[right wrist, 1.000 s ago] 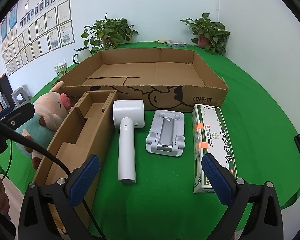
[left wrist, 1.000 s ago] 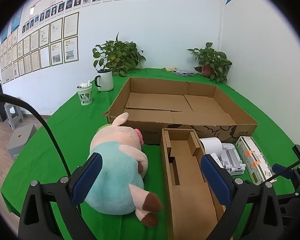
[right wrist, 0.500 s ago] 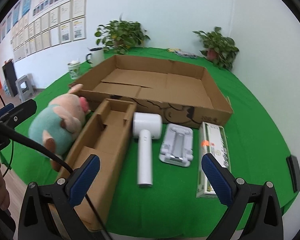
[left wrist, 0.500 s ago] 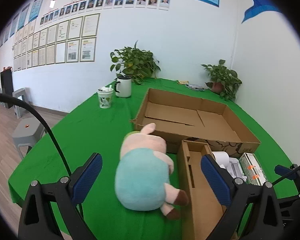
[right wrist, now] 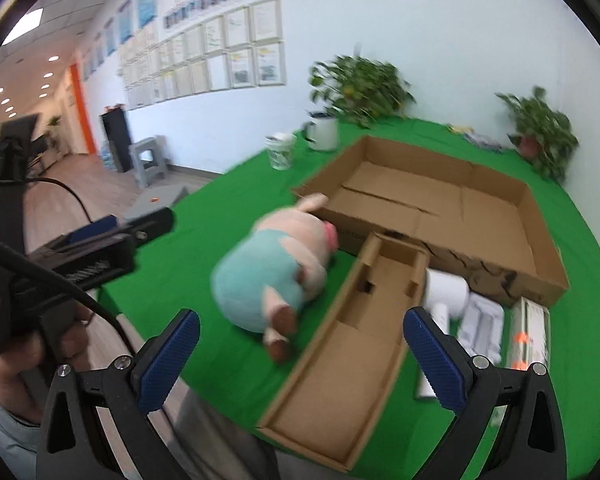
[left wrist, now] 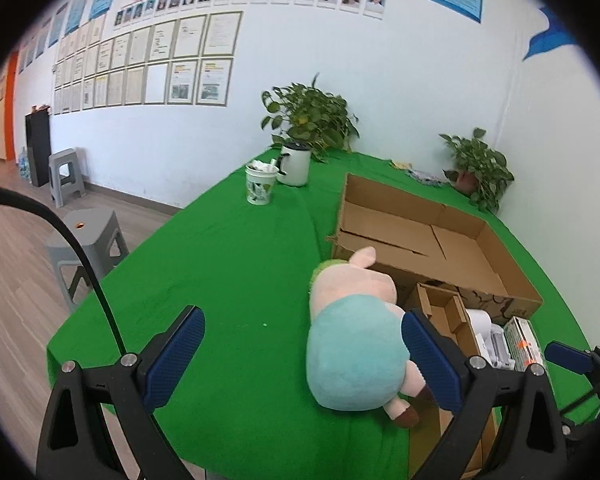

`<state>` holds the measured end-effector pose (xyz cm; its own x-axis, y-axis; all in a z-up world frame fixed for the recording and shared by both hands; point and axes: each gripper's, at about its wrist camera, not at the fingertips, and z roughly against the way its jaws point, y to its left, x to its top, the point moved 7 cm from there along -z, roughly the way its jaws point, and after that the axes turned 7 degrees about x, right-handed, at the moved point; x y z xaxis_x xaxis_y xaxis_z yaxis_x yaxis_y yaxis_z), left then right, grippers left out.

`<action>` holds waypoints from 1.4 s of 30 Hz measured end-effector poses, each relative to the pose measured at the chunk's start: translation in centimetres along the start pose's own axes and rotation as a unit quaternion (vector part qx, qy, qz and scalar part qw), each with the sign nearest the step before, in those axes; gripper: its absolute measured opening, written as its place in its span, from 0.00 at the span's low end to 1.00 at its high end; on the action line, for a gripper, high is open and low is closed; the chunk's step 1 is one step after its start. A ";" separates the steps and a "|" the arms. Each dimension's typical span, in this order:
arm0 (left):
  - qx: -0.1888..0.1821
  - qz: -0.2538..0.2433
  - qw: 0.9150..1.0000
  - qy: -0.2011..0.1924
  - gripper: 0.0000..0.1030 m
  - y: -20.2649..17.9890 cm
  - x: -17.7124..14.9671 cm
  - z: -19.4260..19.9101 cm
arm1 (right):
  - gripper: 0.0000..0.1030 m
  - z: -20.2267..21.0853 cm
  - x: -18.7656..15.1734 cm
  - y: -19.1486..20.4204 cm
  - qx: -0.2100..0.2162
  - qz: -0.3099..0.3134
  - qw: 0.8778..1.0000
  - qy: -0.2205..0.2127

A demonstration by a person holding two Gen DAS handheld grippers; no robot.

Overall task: Organize objects
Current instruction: 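Move the right tool toward the plush pig lying on the table, then grasp the plush pig with the right gripper and lift it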

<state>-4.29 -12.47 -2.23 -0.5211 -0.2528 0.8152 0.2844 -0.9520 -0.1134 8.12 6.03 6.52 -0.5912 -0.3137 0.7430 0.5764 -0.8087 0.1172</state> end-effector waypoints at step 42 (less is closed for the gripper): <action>-0.107 -0.012 0.991 0.084 0.71 1.1 -8.9 -3.8 | 1.00 -15.6 5.3 6.8 0.228 0.079 0.963 0.122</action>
<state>-2.41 -11.93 -11.80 -0.6575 -0.2384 0.7147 0.1036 -0.9682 -0.2277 0.14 -8.87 1.00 -0.5585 -0.5668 0.6057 0.8250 -0.4556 0.3344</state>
